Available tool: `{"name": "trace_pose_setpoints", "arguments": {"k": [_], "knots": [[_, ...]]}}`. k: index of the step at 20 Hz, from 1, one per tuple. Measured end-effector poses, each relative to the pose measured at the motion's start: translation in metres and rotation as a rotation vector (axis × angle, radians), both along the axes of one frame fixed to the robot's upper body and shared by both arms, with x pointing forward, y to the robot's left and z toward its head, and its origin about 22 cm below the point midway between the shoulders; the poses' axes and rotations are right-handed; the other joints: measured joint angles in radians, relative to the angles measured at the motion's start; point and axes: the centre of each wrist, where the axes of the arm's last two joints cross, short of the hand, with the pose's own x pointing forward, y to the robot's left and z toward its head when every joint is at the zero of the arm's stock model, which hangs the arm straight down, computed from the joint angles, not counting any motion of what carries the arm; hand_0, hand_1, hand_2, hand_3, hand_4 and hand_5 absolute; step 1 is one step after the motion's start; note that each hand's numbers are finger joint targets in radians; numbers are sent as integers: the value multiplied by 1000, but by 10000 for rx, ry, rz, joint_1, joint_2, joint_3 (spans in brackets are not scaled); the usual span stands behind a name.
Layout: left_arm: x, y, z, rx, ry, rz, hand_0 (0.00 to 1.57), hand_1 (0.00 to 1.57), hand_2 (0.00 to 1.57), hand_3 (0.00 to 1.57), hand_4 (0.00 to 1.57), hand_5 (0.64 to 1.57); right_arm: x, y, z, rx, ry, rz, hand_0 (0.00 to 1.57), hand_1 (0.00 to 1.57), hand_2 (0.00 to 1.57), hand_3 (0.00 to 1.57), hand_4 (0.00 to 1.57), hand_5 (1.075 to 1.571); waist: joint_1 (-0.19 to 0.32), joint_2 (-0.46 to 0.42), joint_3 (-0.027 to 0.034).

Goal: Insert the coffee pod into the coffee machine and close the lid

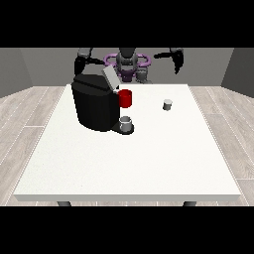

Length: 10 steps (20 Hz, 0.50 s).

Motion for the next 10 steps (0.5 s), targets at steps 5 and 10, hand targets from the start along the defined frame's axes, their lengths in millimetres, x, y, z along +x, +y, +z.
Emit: {"name": "trace_pose_setpoints", "arguments": {"k": [5,10], "knots": [[15,25,10,1191,-364,-275,0,0,0,0,0,1571,10,5,4,-503,-431,-309,0,0,0,0,0,1571,-282,402,-7],[41,51,29,2346,-50,-109,0,0,0,0,0,1571,20,22,13,-606,-747,152,0,0,0,0,0,1571,-819,852,-13]]}}
